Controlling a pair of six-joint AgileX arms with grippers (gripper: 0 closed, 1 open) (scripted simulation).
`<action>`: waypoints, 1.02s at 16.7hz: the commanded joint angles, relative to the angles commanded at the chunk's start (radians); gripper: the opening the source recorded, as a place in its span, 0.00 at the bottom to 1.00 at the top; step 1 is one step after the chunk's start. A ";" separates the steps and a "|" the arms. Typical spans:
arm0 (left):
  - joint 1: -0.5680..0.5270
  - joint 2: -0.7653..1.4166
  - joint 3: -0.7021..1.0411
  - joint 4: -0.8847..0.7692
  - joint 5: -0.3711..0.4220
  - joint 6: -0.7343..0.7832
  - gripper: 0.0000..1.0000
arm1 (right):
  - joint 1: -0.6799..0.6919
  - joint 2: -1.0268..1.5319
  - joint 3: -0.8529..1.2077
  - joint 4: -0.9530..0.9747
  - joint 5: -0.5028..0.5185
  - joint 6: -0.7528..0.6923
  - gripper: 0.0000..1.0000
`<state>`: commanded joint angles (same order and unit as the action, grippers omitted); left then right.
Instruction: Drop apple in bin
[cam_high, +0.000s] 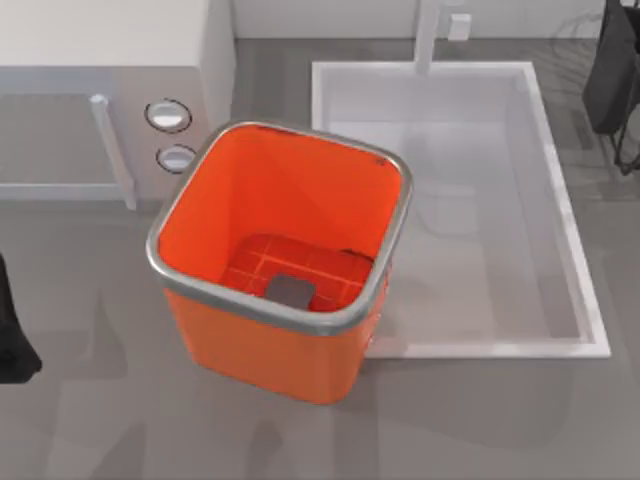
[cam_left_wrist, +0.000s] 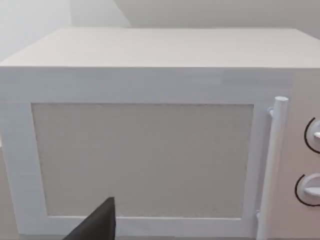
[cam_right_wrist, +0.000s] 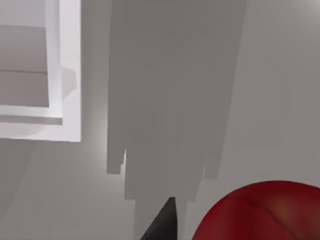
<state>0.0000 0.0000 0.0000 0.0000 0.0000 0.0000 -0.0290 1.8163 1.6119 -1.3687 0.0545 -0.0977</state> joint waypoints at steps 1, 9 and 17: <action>0.000 0.000 0.000 0.000 0.000 0.000 1.00 | 0.000 0.000 0.000 0.000 0.000 0.000 0.00; 0.000 0.000 0.000 0.000 0.000 0.000 1.00 | 0.040 0.032 0.098 -0.033 -0.032 0.065 0.00; 0.000 0.000 0.000 0.000 0.000 0.000 1.00 | 0.240 0.285 0.775 -0.254 -0.206 0.363 0.00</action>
<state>0.0000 0.0000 0.0000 0.0000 0.0000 0.0000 0.2115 2.1010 2.3868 -1.6229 -0.1516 0.2656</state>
